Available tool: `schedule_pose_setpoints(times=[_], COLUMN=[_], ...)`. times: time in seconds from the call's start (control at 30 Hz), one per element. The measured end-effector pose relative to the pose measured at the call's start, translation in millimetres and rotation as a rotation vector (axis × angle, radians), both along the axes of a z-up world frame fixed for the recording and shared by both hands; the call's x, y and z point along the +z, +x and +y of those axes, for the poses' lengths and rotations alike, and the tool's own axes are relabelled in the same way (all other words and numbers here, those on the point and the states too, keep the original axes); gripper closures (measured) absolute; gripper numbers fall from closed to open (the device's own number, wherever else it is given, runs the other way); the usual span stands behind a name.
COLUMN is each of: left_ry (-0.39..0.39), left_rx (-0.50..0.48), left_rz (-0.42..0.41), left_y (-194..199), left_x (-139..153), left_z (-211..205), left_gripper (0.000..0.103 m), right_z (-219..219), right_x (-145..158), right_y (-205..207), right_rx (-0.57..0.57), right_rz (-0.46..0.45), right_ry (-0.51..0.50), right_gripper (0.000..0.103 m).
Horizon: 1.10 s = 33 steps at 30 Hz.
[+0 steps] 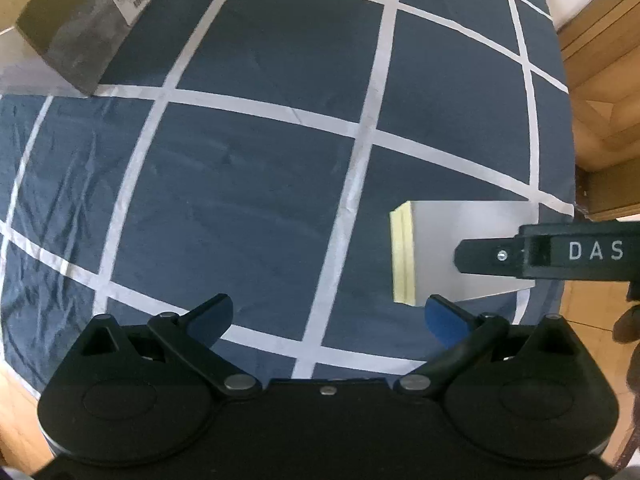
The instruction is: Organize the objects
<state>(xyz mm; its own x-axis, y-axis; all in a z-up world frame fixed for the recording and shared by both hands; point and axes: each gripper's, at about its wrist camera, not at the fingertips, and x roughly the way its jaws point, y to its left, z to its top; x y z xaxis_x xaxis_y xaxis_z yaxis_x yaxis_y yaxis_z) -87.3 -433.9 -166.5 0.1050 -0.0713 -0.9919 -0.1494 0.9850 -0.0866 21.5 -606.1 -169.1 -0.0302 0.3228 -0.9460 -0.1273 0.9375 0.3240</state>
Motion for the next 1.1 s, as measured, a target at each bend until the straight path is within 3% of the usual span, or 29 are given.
schedule_pose_setpoints(times=[0.37,0.8,1.1], left_ry=[-0.124,-0.282,-0.295], left_rx=[-0.004,0.022,0.007], left_rz=[0.010,-0.005,-0.021], left_y=[16,27,30], left_x=[-17,-27,-24], left_z=[-19,-26,-32], left_gripper=[0.001,0.023,0.029], right_z=[5,5,7], right_x=[-5,-11,-10], right_y=[8,15,14], right_rx=[0.035,0.058,0.062], right_rz=[-0.060,-0.019,-0.022], right_ry=[0.015,0.060,0.060], right_gripper=[0.029,0.024,0.024])
